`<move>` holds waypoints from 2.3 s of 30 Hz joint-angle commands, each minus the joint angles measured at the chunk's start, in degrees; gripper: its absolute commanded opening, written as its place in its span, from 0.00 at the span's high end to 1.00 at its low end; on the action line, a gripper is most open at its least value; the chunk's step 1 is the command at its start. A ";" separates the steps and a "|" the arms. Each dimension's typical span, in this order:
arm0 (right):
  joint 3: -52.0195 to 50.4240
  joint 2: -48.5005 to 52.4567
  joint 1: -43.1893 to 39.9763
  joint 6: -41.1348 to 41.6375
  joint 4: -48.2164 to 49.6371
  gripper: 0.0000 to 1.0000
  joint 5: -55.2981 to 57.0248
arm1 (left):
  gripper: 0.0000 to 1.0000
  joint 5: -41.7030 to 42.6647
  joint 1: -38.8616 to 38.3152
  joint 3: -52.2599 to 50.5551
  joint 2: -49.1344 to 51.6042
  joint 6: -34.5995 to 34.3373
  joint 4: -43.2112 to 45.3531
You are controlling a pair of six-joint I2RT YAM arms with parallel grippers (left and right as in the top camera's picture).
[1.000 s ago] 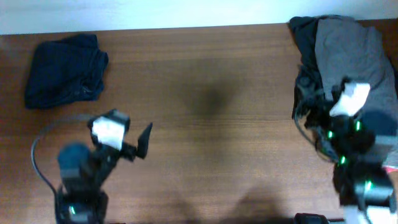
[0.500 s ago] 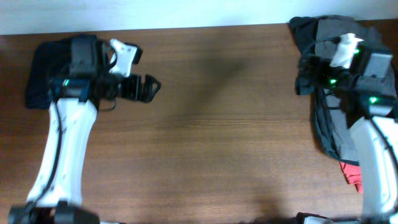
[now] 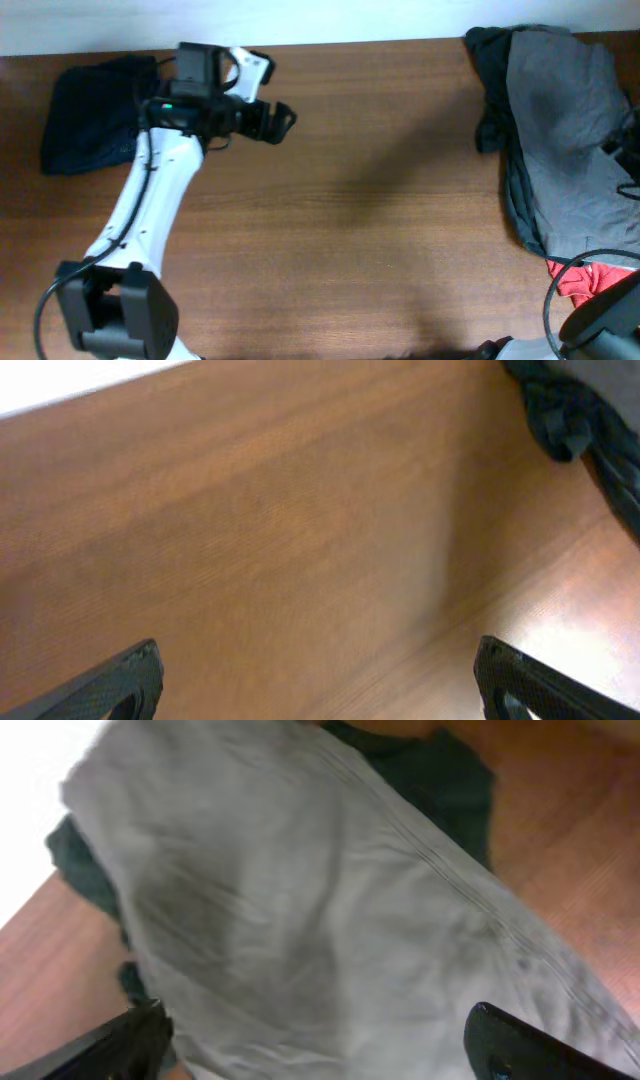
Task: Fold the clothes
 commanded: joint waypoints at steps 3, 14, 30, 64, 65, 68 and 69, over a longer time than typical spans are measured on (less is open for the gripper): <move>1.07 1.79 -2.51 0.52 -0.83 0.05 0.37 | 0.01 -3.63 -4.50 3.65 6.16 -1.75 2.38; 1.05 10.19 -6.45 0.07 -2.05 0.16 2.91 | 0.01 -3.63 -8.72 4.33 10.40 5.46 -3.02; 1.07 14.73 -7.89 -2.32 0.52 0.68 -1.62 | 0.01 -3.65 -9.42 4.33 10.40 6.25 -3.15; 1.22 19.52 -8.63 -4.87 5.29 0.75 -3.41 | 0.01 -3.65 -9.42 4.33 10.40 6.23 -5.18; 1.36 19.52 -8.63 -4.61 5.49 0.80 -4.15 | 0.01 -3.65 -9.42 4.33 10.40 6.21 -5.16; 2.49 19.52 -8.59 -2.40 5.55 0.87 -5.90 | 0.01 -3.65 -9.42 4.33 10.40 6.21 -5.16; 3.06 19.52 -8.59 -1.88 5.42 0.89 -6.80 | 0.01 -3.65 -9.42 4.33 10.40 6.21 -5.16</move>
